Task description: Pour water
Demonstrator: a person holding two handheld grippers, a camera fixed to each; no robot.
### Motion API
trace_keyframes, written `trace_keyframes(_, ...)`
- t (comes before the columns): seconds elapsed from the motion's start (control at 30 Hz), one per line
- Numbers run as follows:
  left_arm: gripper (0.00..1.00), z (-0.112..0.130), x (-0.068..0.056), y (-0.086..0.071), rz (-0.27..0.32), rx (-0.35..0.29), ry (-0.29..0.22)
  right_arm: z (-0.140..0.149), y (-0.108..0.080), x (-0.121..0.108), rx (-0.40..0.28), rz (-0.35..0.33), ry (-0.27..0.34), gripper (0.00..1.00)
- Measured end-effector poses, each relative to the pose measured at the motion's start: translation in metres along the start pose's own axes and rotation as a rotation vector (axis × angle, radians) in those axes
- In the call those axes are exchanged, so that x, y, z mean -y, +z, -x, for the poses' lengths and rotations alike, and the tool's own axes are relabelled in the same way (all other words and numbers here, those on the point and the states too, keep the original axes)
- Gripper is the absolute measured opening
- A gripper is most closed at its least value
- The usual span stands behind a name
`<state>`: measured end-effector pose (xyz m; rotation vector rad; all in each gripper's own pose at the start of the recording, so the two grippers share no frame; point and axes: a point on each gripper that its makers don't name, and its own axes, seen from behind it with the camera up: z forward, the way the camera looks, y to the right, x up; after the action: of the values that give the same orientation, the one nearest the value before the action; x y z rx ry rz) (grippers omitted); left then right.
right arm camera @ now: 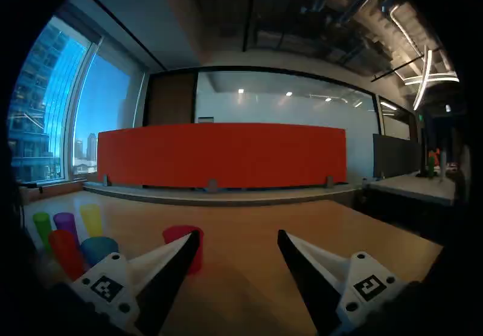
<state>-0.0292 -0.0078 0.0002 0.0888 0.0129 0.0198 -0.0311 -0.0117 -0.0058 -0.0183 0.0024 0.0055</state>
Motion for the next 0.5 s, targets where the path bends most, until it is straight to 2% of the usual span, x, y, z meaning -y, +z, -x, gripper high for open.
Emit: trace_keyframes(0.5, 0.98, 0.0002, -0.0001, 0.0003, 0.0, 0.0, 0.0, -0.0001, -0.0011, 0.0021, 0.002, -0.006, -0.001, 1.0)
